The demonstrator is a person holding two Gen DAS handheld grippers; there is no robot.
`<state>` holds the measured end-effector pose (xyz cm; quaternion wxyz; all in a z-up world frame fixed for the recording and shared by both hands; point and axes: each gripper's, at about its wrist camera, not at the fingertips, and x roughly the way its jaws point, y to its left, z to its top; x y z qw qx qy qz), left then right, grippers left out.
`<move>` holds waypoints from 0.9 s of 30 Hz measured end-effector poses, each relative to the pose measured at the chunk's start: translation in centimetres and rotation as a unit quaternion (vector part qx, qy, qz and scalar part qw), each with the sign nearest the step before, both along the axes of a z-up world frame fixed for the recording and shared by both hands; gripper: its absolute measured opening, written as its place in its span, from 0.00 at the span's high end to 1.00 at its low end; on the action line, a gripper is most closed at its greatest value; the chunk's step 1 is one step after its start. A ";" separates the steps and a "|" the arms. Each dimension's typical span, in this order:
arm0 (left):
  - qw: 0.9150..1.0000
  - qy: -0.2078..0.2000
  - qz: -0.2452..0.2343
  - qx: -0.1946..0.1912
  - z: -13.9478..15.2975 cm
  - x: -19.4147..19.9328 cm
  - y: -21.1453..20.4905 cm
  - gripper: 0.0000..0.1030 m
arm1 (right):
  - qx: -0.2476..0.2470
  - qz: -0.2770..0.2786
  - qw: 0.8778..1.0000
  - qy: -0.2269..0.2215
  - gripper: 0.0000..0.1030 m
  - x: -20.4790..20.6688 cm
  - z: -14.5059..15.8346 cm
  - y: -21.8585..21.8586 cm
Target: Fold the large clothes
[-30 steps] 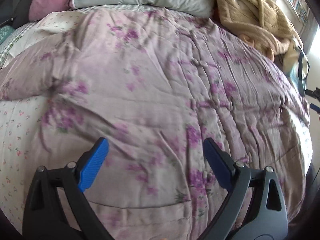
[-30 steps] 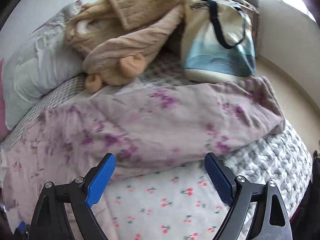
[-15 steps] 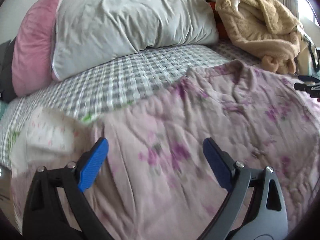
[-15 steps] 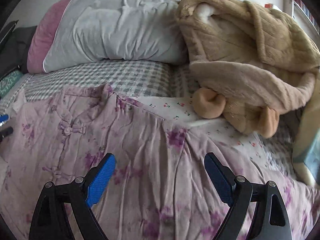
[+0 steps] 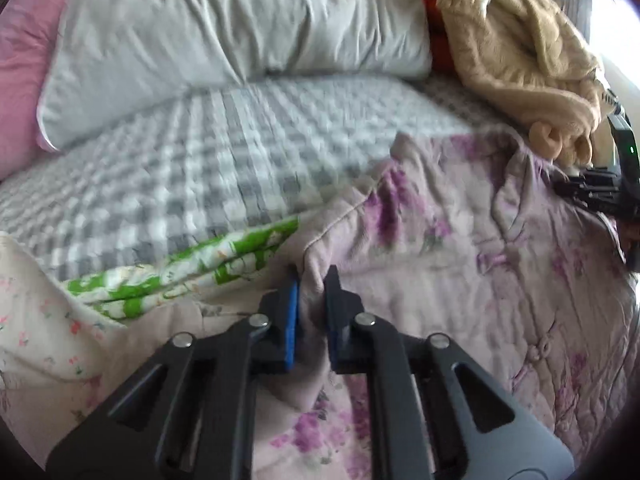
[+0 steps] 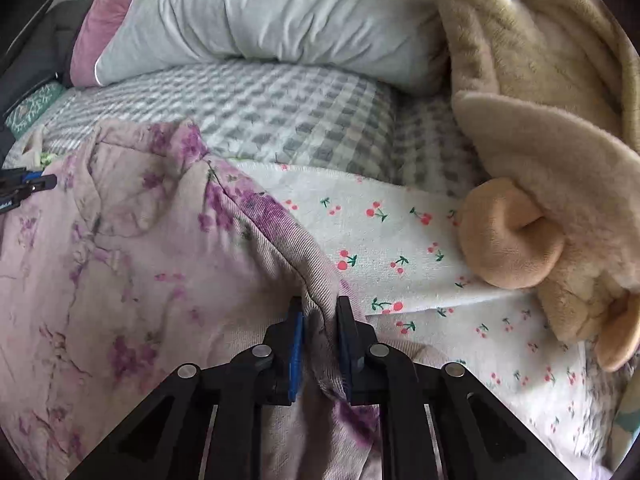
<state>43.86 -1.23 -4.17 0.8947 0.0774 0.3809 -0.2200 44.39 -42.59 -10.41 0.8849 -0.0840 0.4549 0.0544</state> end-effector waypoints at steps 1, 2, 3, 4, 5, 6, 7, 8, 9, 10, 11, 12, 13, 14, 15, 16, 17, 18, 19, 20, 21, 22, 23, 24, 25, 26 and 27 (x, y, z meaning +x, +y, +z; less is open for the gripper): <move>1.000 -0.020 0.006 -0.007 0.6 -0.7 0.2 0.88 | -0.026 0.004 0.999 -0.026 0.90 -0.9 0.6 0.8; 0.999 -0.043 0.017 -0.019 1.3 -1.4 0.4 0.89 | -0.050 -0.001 0.998 -0.046 0.90 -1.5 1.1 1.5; 0.998 -0.055 0.027 -0.026 1.6 -1.6 0.5 0.89 | -0.068 -0.007 0.996 -0.060 0.91 -1.6 1.6 2.1; 0.997 -0.061 0.042 -0.032 1.7 -1.3 0.6 0.89 | -0.087 -0.016 0.993 -0.076 0.91 -1.3 2.1 2.6; 0.996 -0.061 0.055 -0.032 1.5 -0.8 0.6 0.89 | -0.100 -0.024 0.991 -0.083 0.91 -0.6 2.2 3.0; 0.995 -0.058 0.072 -0.023 0.7 0.2 0.5 0.89 | -0.102 -0.034 0.991 -0.081 0.92 0.5 2.1 3.2; 0.995 -0.048 0.082 -0.016 0.0 1.0 0.5 0.89 | -0.101 -0.043 0.991 -0.075 0.95 1.9 1.6 3.3; 0.995 -0.030 0.095 -0.003 -1.6 2.1 0.5 0.89 | -0.108 -0.053 0.991 -0.064 1.00 3.3 0.7 3.4; 0.995 -0.022 0.101 0.009 -2.8 2.8 0.4 0.88 | -0.122 -0.066 0.989 -0.056 1.00 4.7 -0.5 3.6; 0.994 -0.035 0.101 0.012 -3.7 2.9 0.2 0.87 | -0.138 -0.087 0.986 -0.039 1.00 6.2 -2.1 3.5; 0.993 -0.066 0.098 0.023 -3.7 2.5 -0.3 0.85 | -0.140 -0.105 0.984 -0.017 1.00 7.1 -3.5 3.1; 0.991 -0.085 0.098 0.044 -3.7 2.1 -1.0 0.83 | -0.137 -0.122 0.983 0.003 0.98 7.8 -5.0 2.7; 0.989 -0.094 0.100 0.054 -3.5 1.8 -1.4 0.80 | -0.135 -0.132 0.982 -0.013 0.98 7.6 -5.3 2.6; 0.988 -0.101 0.102 0.059 -3.2 1.6 -1.5 0.78 | -0.135 -0.137 0.981 -0.029 0.98 7.3 -5.0 2.7; 0.987 -0.103 0.104 0.059 -2.8 1.3 -1.5 0.71 | -0.131 -0.139 0.981 -0.034 0.98 7.0 -4.6 2.8; 0.988 -0.099 0.108 0.051 -2.2 0.7 -1.2 0.66 | -0.117 -0.135 0.983 -0.035 0.96 6.4 -3.9 2.7; 0.989 -0.091 0.115 0.039 -1.5 0.1 -0.8 0.49 | -0.097 -0.131 0.986 -0.038 0.92 5.6 -3.0 2.7; 0.989 -0.081 0.120 0.020 -0.8 -0.8 -0.2 0.33 | -0.076 -0.129 0.988 -0.043 0.90 4.6 -2.1 2.6; 0.989 -0.075 0.125 0.001 -0.2 -1.2 0.5 0.28 | -0.051 -0.123 0.990 -0.050 0.78 3.2 -1.0 2.5; 0.989 -0.070 0.131 -0.020 0.4 -2.2 1.0 0.24 | -0.036 -0.117 0.991 -0.052 0.52 2.0 -0.2 2.6; 0.988 -0.064 0.134 -0.032 0.6 -2.6 1.3 0.21 | -0.023 -0.113 0.992 -0.054 0.34 0.7 0.5 2.6; 0.989 -0.052 0.135 -0.040 0.9 -3.6 1.5 0.19 | -0.005 -0.114 0.991 -0.068 0.14 -1.1 1.3 2.7; 0.990 -0.037 0.133 -0.044 0.9 -4.8 1.7 0.15 | 0.004 -0.111 0.991 -0.080 0.14 -1.9 1.7 3.1; 0.990 -0.018 0.131 -0.044 0.7 -5.8 1.7 0.14 | 0.011 -0.103 0.991 -0.085 0.14 -2.9 2.1 3.6; 0.990 -0.005 0.131 -0.043 0.4 -6.2 1.7 0.14 | 0.015 -0.094 0.992 -0.080 0.14 -4.0 2.1 4.1; 0.990 0.012 0.135 -0.041 0.0 -7.0 1.7 0.14 | 0.016 -0.088 0.994 -0.069 0.14 -4.7 2.0 4.9; 0.990 0.023 0.137 -0.037 -0.3 -7.4 1.7 0.14 | 0.017 -0.083 0.995 -0.059 0.14 -5.4 1.7 5.4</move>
